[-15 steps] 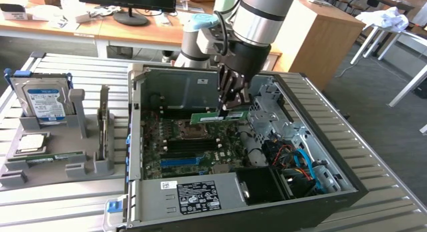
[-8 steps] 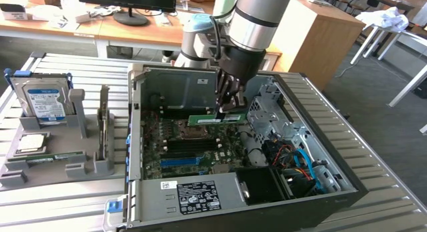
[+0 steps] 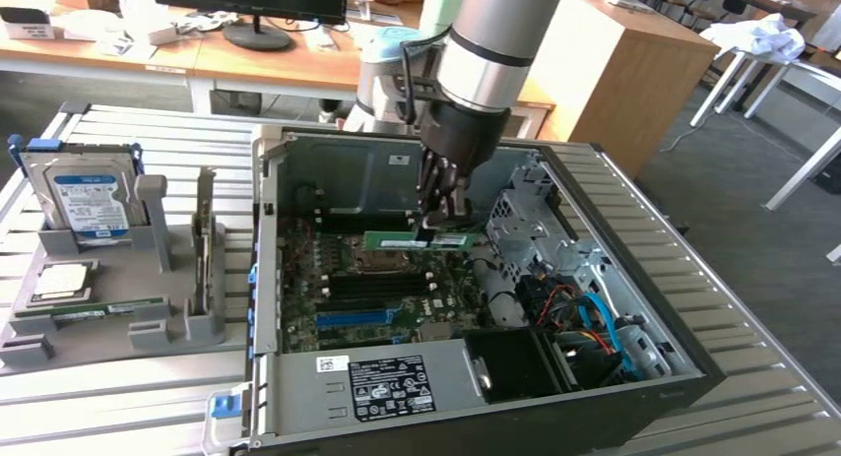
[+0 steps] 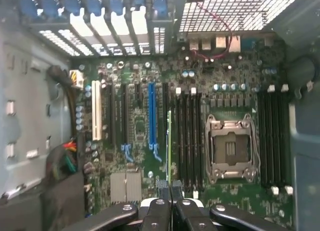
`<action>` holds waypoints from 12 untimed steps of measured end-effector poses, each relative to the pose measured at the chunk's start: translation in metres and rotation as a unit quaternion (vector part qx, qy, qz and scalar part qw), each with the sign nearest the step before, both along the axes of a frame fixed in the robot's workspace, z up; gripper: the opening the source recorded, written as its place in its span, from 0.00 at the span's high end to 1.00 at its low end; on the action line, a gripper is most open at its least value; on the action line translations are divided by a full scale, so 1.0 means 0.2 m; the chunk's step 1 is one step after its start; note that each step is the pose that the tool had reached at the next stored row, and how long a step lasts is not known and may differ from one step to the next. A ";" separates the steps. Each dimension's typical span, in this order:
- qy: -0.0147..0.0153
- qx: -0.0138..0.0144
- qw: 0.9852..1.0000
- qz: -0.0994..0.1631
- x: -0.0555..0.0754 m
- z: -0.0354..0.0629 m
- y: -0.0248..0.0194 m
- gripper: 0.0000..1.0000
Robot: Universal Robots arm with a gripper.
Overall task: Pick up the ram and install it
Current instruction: 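Insert the ram into the slot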
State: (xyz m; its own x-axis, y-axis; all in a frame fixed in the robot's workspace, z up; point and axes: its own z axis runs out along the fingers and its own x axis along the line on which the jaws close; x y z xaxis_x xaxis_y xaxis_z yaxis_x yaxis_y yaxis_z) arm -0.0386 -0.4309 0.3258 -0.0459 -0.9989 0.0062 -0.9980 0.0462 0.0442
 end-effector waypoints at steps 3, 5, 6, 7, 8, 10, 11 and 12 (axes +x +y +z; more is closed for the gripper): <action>-0.001 0.000 1.000 0.001 -0.07 -0.028 0.016 0.88; -0.001 0.000 1.000 0.005 -0.08 -0.046 0.016 0.88; -0.001 0.000 1.000 0.010 -0.08 -0.055 0.016 0.88; -0.001 0.000 1.000 0.015 -0.08 -0.064 0.016 0.88; -0.001 0.000 1.000 0.018 -0.08 -0.073 0.019 0.88; -0.001 0.000 1.000 0.018 -0.08 -0.091 0.024 0.88; -0.001 0.000 1.000 0.018 -0.08 -0.100 0.029 0.88; -0.001 0.000 1.000 0.018 -0.08 -0.109 0.037 0.88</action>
